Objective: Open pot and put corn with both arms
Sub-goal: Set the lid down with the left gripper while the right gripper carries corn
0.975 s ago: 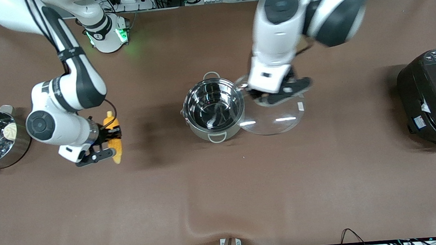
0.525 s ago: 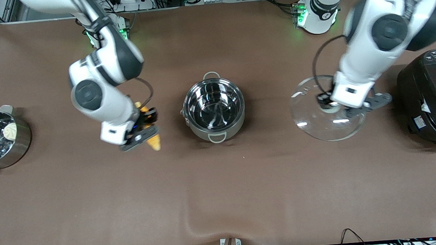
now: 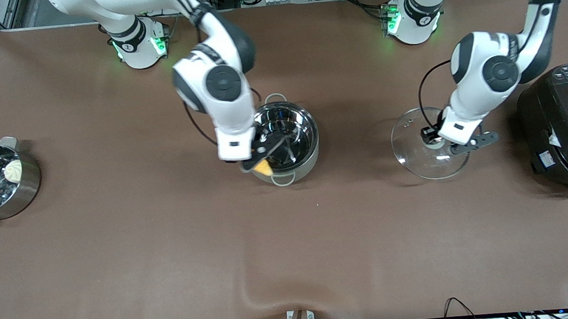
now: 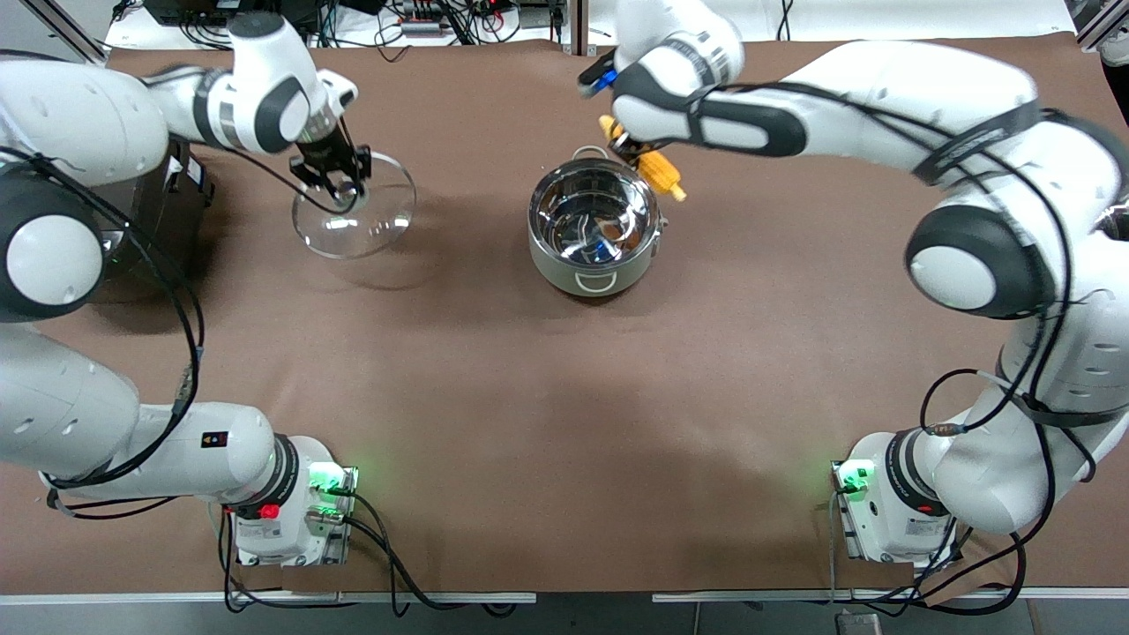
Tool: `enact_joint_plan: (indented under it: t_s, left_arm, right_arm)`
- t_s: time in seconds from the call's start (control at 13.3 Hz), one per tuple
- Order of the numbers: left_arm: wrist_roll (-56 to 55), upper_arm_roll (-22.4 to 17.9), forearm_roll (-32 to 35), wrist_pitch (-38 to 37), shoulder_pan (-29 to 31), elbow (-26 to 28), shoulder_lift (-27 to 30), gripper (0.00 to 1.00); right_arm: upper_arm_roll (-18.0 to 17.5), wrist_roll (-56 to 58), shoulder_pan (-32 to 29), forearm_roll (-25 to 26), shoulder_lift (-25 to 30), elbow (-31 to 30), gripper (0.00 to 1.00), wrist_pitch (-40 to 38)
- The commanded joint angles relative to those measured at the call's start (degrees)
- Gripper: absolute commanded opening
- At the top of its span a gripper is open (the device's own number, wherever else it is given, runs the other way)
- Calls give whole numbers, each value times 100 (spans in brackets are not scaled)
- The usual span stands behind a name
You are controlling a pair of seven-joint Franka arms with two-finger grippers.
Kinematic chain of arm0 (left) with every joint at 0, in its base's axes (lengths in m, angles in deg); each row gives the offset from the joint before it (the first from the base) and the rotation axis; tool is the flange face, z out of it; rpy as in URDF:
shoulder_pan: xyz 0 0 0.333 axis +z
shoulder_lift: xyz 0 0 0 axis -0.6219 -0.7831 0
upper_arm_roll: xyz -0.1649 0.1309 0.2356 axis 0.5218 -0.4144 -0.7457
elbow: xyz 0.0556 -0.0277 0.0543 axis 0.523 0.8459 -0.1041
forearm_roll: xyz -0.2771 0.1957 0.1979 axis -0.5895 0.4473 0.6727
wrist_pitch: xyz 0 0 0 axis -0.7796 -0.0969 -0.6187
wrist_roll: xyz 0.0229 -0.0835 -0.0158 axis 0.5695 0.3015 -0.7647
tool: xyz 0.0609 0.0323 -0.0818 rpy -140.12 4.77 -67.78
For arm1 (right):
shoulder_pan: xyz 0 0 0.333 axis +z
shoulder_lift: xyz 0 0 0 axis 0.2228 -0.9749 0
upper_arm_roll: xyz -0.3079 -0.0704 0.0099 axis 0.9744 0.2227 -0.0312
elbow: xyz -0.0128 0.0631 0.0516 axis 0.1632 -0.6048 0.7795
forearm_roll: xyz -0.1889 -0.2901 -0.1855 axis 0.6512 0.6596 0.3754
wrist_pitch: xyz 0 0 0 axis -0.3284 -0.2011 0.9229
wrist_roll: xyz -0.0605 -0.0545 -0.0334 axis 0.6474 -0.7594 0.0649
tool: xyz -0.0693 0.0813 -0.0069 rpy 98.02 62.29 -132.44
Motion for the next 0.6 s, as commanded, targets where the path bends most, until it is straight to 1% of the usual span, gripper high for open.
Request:
enact_joint_plan:
  t_s: [0.0, 0.15, 0.53]
  left_arm:
    - [138, 22, -10, 591, 23, 296, -262, 0]
    - [147, 14, 17, 751, 23, 359, -518, 0]
    - [173, 5, 131, 1191, 102, 588, -650, 0]
  right_arm:
    - [88, -205, 357, 336, -591, 907, 2, -466]
    - [89, -372, 489, 362, -688, 1032, 2, -520]
    - [106, -575, 744, 503, -723, 1024, 2, -520]
